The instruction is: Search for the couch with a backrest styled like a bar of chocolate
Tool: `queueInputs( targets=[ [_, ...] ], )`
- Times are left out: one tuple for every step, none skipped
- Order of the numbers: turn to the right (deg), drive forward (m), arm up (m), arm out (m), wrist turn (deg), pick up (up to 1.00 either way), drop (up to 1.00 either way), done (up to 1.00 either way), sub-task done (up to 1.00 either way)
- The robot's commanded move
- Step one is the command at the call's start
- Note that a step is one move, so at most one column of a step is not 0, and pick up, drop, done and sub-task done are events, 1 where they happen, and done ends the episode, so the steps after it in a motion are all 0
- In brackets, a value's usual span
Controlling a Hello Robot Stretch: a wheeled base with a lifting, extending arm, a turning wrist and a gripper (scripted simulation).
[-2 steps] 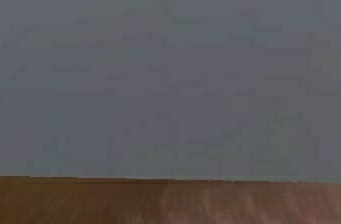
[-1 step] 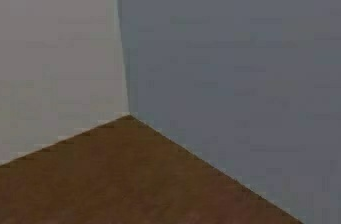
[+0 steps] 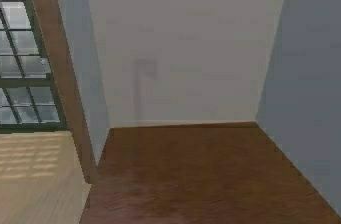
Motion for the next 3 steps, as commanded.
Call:
queueInputs(
  targets=[
    [0.0,0.65,0.00,0.00,0.0,0.00,0.00,0.00,0.00],
    [-42.0,0.00,0.00,0.00,0.0,0.00,0.00,0.00,0.00],
    [0.0,0.20,0.00,0.00,0.0,0.00,0.00,0.00,0.00]
  ],
)
